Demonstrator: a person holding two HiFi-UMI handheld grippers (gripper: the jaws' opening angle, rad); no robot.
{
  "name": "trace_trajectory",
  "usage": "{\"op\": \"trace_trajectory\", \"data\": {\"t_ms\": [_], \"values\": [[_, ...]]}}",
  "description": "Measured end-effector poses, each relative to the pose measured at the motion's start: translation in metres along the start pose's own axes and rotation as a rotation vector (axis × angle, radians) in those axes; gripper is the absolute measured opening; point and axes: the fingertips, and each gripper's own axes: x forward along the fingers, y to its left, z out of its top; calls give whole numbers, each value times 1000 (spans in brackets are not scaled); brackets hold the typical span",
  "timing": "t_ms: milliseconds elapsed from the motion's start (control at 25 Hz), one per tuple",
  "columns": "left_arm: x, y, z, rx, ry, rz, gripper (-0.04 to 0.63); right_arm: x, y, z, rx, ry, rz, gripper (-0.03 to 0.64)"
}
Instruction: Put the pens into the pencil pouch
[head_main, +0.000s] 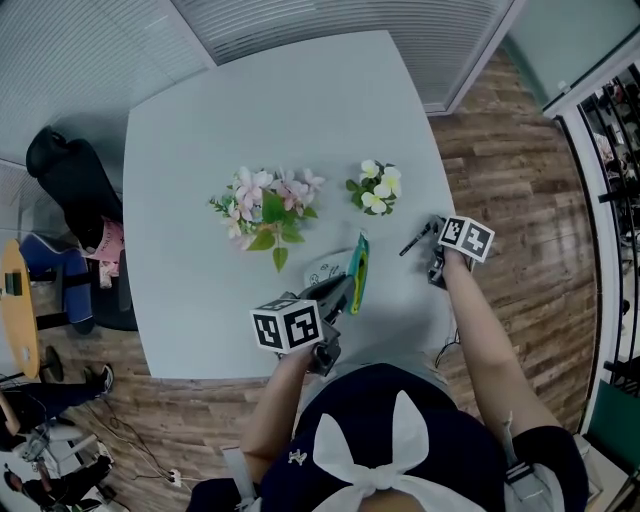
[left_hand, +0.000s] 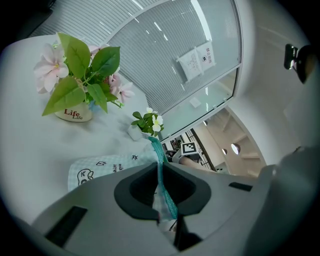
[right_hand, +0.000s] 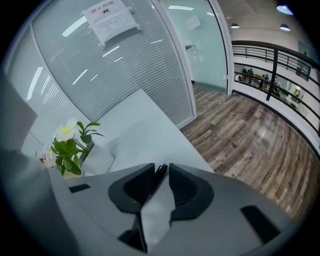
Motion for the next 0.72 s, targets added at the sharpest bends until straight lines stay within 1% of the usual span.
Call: {"op": "trace_trajectory", "data": {"t_ms": [120,240,320,400,440,600,720], "values": [[-1,0,0,2,2,-2,48,1,4,0,18,17,10,132],[-1,-1,0,4,3,-5,48,3,9,-1,15,37,14,133],[-1,0,-1,5,5,-6,48,5,12,-5,-40,62,-1,97],[-1,0,-2,5,7,-7,48,6,15,-8,-106,81,-11,86],[-1,1,-2,6,7,-8,48,7,17,-9,-120,85,-10,80],[-2,3,-3,6,11,-5,48,4,19,-12,-96,78,-1,54],[-1,2,-2,11,14,-6,48,-1,20,-7,-97,57,9,54]]}}
